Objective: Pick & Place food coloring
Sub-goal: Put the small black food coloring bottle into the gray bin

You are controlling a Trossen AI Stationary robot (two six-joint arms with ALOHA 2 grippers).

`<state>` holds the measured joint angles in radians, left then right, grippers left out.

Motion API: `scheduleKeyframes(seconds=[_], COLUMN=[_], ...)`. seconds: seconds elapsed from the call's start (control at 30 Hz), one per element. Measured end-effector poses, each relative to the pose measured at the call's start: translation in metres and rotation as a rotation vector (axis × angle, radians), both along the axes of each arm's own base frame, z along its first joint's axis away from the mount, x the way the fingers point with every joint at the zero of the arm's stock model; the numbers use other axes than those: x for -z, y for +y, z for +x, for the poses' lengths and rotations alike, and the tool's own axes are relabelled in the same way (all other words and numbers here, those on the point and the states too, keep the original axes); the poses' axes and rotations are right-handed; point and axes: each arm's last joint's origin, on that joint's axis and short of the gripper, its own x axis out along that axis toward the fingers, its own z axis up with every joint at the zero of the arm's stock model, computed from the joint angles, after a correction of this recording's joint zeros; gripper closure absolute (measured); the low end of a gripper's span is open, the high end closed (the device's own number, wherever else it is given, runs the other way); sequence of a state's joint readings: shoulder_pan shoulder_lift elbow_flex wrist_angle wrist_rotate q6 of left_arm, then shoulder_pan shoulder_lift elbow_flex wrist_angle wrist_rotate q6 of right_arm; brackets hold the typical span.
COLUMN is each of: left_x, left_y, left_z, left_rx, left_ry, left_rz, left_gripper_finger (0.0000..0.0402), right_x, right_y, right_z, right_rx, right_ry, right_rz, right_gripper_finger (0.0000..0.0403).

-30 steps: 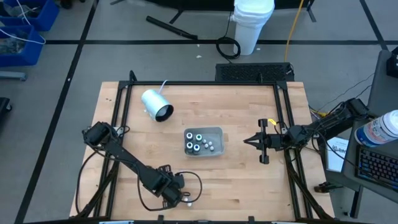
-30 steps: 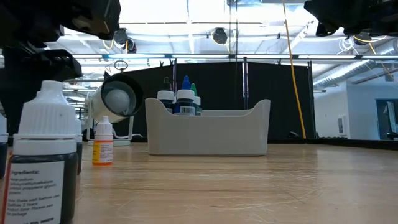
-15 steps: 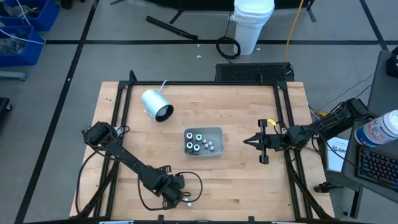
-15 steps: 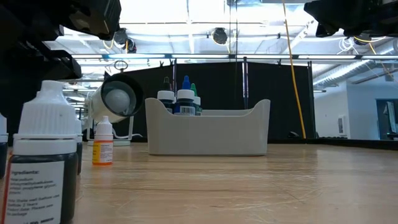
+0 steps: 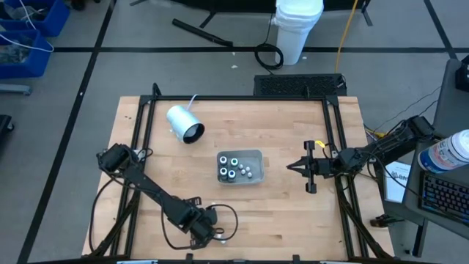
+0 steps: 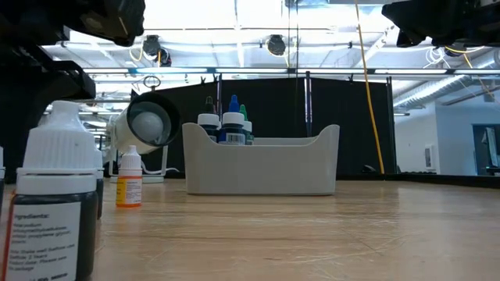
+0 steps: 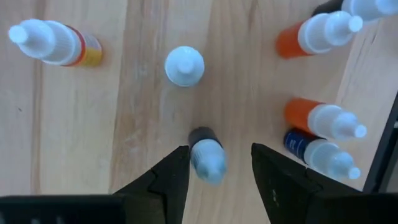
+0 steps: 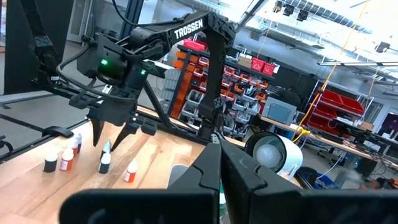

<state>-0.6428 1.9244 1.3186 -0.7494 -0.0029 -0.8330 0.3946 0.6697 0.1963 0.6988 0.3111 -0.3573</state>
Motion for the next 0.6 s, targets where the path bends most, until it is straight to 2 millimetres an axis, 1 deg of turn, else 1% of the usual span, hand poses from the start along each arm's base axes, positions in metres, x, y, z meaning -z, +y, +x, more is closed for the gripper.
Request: scheduleKeyframes(seconds=[0.17,0.6], left_x=[-0.0001,-0.0001], left_y=[0.0005,-0.0034], left_z=[0.0005,-0.0021], left_rx=[0.007,0.032], left_ry=[-0.031,-0.028], left_rz=[0.041,0.032], left_gripper_finger=[0.0227,0.0227], right_x=[0.0000,0.0000], right_y=[0.0000,0.0000], right_z=[0.0000,0.0000], right_rx=[0.000,0.001], right_ry=[0.000,0.000], right_rz=[-0.003,-0.003], right_gripper_finger=[0.0403,0.0403])
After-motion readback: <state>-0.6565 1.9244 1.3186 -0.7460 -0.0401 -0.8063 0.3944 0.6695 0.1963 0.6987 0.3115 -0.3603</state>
